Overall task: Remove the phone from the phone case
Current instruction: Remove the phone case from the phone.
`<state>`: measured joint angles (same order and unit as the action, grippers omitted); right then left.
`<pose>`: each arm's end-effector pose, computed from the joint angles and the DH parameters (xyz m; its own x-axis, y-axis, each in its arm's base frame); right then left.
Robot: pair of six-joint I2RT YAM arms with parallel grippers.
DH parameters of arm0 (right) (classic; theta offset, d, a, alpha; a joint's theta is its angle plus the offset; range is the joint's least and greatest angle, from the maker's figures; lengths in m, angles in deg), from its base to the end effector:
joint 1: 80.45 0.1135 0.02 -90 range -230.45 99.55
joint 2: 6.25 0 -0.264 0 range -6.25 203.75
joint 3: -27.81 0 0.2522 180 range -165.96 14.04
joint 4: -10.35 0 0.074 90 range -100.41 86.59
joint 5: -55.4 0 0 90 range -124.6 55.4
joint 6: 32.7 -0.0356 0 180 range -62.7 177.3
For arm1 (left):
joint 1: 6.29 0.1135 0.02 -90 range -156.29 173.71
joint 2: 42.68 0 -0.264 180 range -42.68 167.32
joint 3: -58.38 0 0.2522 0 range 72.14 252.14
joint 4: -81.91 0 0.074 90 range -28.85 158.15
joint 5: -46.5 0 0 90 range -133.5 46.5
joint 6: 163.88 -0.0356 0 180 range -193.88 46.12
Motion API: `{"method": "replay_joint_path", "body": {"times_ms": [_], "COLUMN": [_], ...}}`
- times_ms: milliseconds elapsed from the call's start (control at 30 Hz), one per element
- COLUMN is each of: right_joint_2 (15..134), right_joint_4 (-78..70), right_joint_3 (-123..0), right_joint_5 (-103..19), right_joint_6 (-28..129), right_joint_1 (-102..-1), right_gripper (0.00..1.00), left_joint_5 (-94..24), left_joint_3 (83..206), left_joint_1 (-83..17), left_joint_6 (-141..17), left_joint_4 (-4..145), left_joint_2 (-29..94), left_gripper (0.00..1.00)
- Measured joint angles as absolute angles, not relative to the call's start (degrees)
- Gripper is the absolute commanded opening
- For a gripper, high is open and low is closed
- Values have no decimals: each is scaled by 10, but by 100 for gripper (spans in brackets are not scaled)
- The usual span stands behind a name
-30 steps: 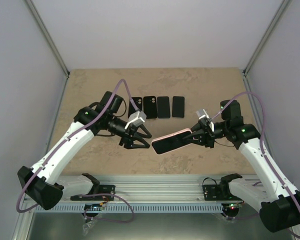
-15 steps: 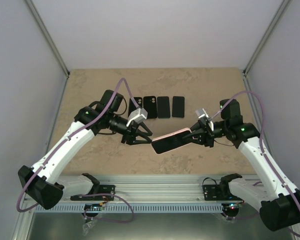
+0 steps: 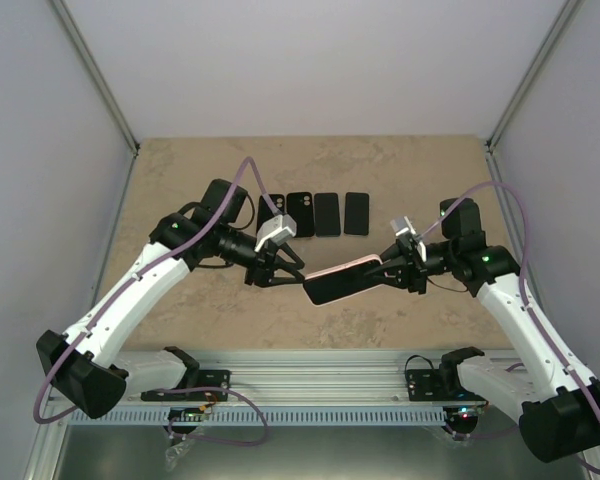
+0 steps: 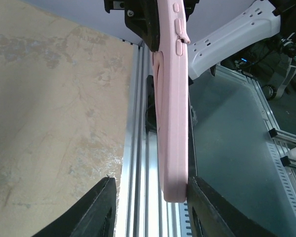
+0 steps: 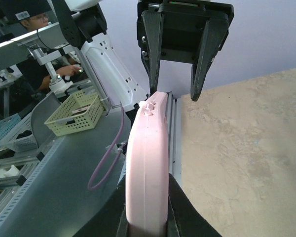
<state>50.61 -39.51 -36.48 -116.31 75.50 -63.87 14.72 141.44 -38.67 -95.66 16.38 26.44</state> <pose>0.1665 0.0863 0.3138 -0.3828 -0.1610 -0.9097 -0.9061 -0.1268 0.4037 0.1766 -0.1478 0.3482 -0.3444 0.4498 -0.8241 0.9216 -0.0053 -0.3880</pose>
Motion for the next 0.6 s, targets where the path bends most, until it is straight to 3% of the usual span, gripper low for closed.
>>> {"method": "replay_joint_path", "body": {"times_ms": [333,600], "right_joint_2": [510,515], "right_joint_4": [-395,-402], "right_joint_3": [-365,-365], "right_joint_5": [-1137,-1116], "right_joint_6": [753,756], "right_joint_1": [-640,-640], "right_gripper": [0,1], "left_joint_5": [91,50], "left_joint_3": [1407,1402], "left_joint_1": [-390,-390], "left_joint_6": [-939,-927], "left_joint_4": [180,195], "left_joint_2": [265,274], "left_gripper": [30,28]}}
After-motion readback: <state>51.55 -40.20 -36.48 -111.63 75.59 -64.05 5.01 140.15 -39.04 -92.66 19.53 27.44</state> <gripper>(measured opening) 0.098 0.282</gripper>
